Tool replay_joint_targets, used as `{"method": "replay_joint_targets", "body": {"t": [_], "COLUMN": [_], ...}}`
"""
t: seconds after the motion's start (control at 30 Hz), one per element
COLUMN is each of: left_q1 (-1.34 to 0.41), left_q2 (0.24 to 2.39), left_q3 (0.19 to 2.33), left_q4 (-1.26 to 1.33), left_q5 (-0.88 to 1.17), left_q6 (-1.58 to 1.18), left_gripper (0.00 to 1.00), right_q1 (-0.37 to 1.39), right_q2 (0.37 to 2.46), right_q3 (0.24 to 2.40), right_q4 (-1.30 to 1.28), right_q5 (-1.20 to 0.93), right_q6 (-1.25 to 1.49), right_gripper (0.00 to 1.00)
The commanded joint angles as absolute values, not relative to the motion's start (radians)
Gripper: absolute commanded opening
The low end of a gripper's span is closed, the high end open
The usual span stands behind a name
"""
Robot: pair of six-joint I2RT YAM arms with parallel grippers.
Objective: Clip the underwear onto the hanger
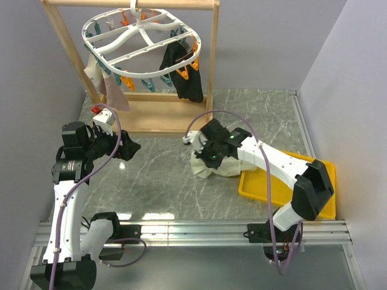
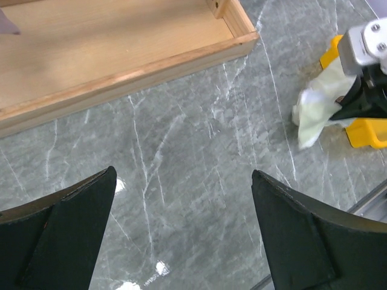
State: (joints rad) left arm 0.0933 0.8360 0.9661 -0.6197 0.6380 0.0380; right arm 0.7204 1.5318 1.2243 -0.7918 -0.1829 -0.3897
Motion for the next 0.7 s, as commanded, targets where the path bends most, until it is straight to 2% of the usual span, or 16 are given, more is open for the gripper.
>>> {"method": "replay_joint_targets", "body": {"t": [0.0,0.1,0.23,0.27,0.3,0.37,0.4,0.53,0.67], "left_q1": [0.097,0.097,0.097,0.097,0.097,0.097,0.097,0.083,0.063], "left_q2": [0.845,0.862,0.896,0.911,0.919,0.948,0.959,1.012,1.074], "left_q3": [1.012,1.006,0.993,0.989,0.988,0.985,0.985,0.957,0.934], "left_q4": [-0.656,-0.672,-0.689,-0.693,-0.696,-0.706,-0.715,-0.709,-0.635], "left_q5": [0.692,0.713,0.718,0.713,0.713,0.710,0.707,0.698,0.698], "left_q6": [0.089,0.101,0.109,0.107,0.107,0.103,0.104,0.094,0.045], "left_gripper": [0.99,0.99,0.99,0.99,0.99,0.99,0.99,0.93,0.84], "right_q1": [0.810,0.867,0.903,0.907,0.907,0.904,0.899,0.836,0.677], "right_q2": [1.575,1.676,1.765,1.781,1.810,1.821,1.803,1.694,1.615], "right_q3": [1.292,1.324,1.379,1.391,1.410,1.454,1.454,1.385,1.336], "right_q4": [-0.795,-0.756,-0.690,-0.683,-0.681,-0.698,-0.704,-0.707,-0.732], "right_q5": [-0.230,-0.212,-0.193,-0.196,-0.208,-0.230,-0.230,-0.245,-0.241], "right_q6": [-0.328,-0.296,-0.229,-0.215,-0.193,-0.183,-0.181,-0.160,-0.112], "right_gripper": [0.00,0.00,0.16,0.23,0.47,0.71,0.75,0.76,0.69]}}
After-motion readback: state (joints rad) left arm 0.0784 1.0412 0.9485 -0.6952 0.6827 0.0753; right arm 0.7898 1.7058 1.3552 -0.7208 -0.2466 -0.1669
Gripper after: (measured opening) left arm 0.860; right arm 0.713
